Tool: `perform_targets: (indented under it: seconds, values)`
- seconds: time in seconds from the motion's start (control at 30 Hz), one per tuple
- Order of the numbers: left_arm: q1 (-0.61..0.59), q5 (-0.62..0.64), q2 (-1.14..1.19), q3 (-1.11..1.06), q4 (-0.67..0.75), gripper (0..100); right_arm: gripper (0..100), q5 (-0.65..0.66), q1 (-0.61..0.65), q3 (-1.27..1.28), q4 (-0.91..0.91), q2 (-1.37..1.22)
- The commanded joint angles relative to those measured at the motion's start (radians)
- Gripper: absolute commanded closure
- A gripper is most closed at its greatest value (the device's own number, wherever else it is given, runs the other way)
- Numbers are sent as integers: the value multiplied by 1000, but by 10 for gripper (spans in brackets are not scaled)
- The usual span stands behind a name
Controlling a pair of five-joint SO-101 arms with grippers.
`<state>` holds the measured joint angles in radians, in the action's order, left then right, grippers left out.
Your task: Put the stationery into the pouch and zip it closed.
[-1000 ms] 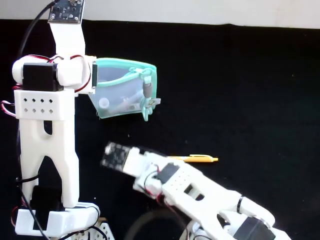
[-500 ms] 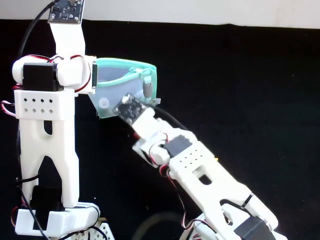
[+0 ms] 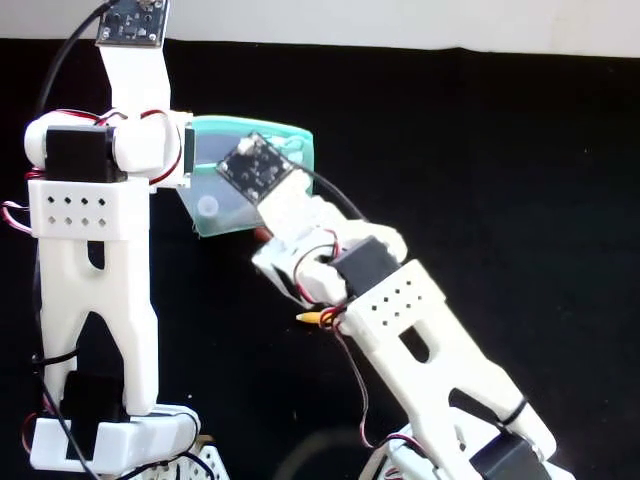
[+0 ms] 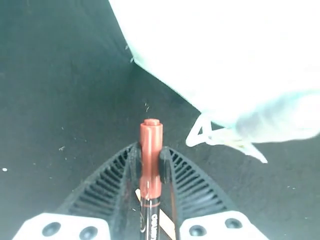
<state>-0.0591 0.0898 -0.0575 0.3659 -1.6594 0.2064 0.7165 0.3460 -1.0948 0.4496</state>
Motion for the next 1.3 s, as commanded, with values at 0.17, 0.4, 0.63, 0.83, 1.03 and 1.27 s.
perform_targets:
  seconds: [0.17,0.4,0.63,0.83,1.03,1.27]
  values:
    - [-8,-11,28,-10,-2,993,991,-97,36,-320,-156,5]
    - [-8,-11,28,-15,-2,993,991,-184,48,-559,-150,4]
    - [-8,-11,28,-15,-2,993,991,-241,19,-676,94,-7]
    - [-8,-11,30,-15,-2,993,991,-347,-68,-621,320,-8]
    - [-8,-11,30,-15,-2,993,991,-387,-88,-507,536,-18]
    - [-8,-11,30,-15,-2,993,991,-388,-88,-498,708,-173]
